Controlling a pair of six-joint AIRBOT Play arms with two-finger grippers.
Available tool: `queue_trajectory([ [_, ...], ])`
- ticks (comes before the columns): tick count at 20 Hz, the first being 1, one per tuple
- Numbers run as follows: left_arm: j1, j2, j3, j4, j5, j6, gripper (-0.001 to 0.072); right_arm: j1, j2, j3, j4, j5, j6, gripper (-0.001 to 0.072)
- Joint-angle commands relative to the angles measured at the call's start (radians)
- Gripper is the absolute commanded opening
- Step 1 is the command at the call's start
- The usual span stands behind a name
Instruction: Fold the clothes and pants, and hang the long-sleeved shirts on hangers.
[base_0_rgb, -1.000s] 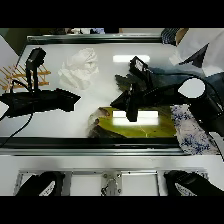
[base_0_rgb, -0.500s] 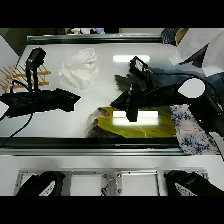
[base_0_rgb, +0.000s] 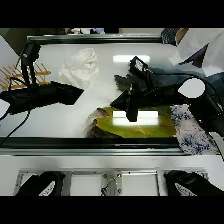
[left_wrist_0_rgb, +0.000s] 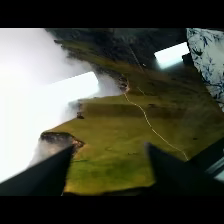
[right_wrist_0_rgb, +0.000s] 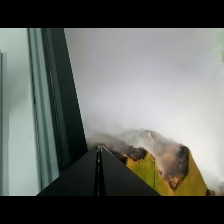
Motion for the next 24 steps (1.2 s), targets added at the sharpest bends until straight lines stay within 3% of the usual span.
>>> queue_trajectory([
  [1, 0.049, -0.07, 0.002, 0.022, 0.134, 0.009, 0.0692, 0.002, -0.001, 0.0, 0.01, 0.0, 0.0, 0.0026],
  [5, 0.179, -0.332, 0.052, 0.023, 0.275, -0.01, 0.0685, 0.001, -0.001, 0.0, 0.154, 0.0, 0.0, 0.0026],
  [10, 0.227, -0.813, 0.381, 0.023, 0.234, -0.069, 0.0685, 0.001, -0.001, 0.0, 0.292, 0.001, 0.0, 0.0026],
  [13, 0.192, -1.057, 0.596, 0.151, 0.192, -0.187, 0.0685, 0.001, -0.001, 0.0, 0.305, 0.001, 0.0, 0.0026],
  [17, 0.127, -1.221, 0.777, 0.338, 0.183, -0.261, 0.0686, 0.001, -0.001, 0.0, 0.305, 0.001, 0.0, 0.0026],
  [22, 0.084, -1.342, 0.916, 0.336, 0.17, -0.261, 0.0685, 0.001, -0.002, 0.0, 0.305, 0.001, 0.0, 0.0026],
  [23, 0.073, -1.341, 0.901, 0.334, 0.185, -0.263, 0.0604, 0.001, -0.002, 0.0, 0.306, 0.0, 0.0, 0.0026],
  [24, 0.073, -1.335, 0.887, 0.336, 0.191, -0.262, 0.0384, 0.001, -0.002, 0.0, 0.305, -0.001, 0.0, 0.0026],
])
